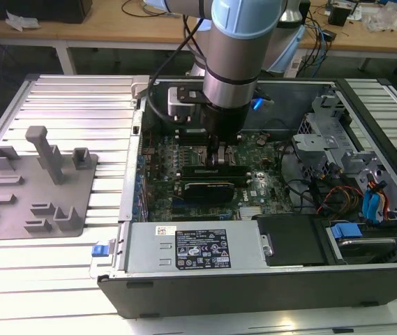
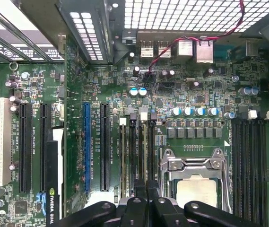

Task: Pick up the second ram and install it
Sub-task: 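Insert the second ram into the second slot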

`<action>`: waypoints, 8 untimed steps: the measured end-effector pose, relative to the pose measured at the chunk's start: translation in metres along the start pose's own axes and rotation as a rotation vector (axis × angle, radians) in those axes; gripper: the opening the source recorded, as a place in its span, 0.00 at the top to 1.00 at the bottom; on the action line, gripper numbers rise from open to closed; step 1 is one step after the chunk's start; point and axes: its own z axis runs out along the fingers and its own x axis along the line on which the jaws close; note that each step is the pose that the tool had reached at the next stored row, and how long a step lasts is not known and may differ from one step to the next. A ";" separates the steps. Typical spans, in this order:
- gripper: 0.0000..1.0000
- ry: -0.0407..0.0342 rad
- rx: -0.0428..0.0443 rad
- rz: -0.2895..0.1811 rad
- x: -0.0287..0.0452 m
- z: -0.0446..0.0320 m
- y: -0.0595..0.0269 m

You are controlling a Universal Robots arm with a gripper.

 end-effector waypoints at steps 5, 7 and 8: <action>0.91 0.0001 0.0000 0.000 0.0001 0.0014 -0.0001; 0.91 -0.0003 0.0002 0.000 0.0001 0.0024 -0.0001; 0.91 0.0002 -0.0001 0.000 0.0002 0.0027 -0.0001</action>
